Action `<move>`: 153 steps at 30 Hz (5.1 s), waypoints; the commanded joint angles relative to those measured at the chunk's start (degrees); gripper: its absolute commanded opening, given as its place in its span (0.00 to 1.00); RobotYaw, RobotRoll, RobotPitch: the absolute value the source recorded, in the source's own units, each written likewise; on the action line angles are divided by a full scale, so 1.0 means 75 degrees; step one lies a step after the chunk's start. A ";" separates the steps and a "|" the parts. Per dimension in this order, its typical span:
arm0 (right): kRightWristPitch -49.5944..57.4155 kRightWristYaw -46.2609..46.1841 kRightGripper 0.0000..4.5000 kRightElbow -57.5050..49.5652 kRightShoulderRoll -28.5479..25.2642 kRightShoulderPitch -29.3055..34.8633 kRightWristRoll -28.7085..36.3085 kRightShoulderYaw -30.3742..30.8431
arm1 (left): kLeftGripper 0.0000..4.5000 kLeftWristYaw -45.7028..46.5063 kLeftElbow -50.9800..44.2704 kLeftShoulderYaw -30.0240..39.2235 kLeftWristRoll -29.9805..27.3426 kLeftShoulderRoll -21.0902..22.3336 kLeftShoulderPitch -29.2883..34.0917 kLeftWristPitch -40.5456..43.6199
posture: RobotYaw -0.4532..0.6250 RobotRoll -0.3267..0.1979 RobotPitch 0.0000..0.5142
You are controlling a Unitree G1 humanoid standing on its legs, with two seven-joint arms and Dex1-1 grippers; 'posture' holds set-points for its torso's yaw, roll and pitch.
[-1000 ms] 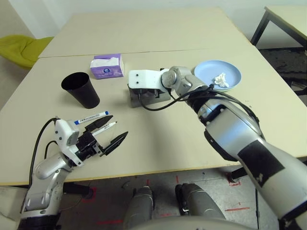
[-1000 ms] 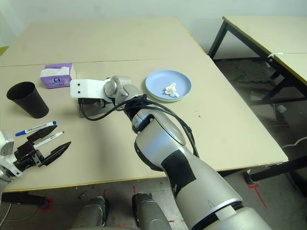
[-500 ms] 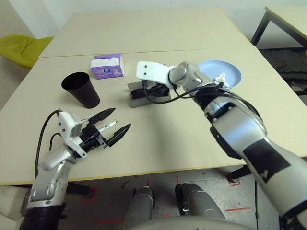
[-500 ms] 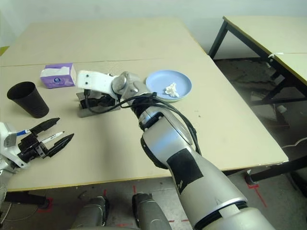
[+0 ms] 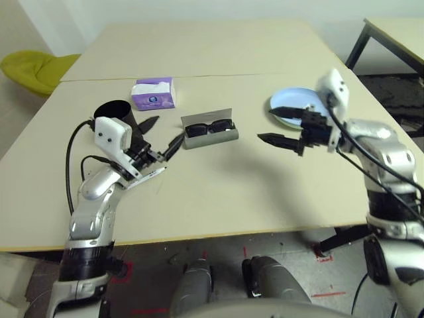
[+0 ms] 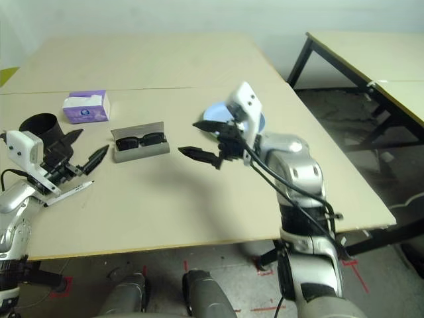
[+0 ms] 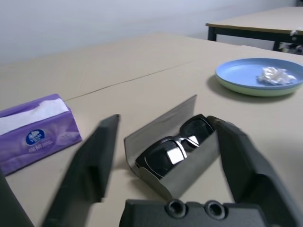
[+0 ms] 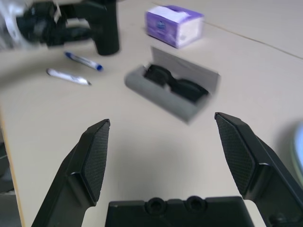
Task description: Organize and tidy the items on the table.
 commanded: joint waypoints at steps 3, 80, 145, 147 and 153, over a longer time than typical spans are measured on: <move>-0.1615 -0.0831 1.00 -0.0673 0.0487 0.1549 0.0414 -0.0576 | 0.40 0.0574 0.1073 0.0036 0.0277 -0.0182 -0.0745 0.0224 | 0.26 0.62 0.21; -0.3388 -0.2131 1.00 -0.0161 -0.0452 0.1915 0.0369 0.0523 | 0.00 0.2299 0.1831 0.0355 0.0910 -0.0968 -0.1421 0.1480 | 0.20 0.62 0.18; -0.3351 -0.1555 1.00 -0.0235 -0.0998 0.1971 0.0732 0.0741 | 0.00 0.1926 0.2625 -0.0544 0.1432 -0.1045 -0.1449 0.1350 | 0.20 0.62 0.15; -0.3359 -0.1553 1.00 -0.0219 -0.0987 0.1947 0.0720 0.0766 | 0.00 0.1800 0.2496 -0.0669 0.1443 -0.1005 -0.1310 0.1445 | 0.21 0.62 0.15; -0.3411 -0.1559 1.00 -0.0175 -0.0957 0.1935 0.0684 0.0801 | 0.00 0.1904 0.2269 -0.0370 0.1150 -0.1178 -0.1117 0.1710 | 0.21 0.62 0.14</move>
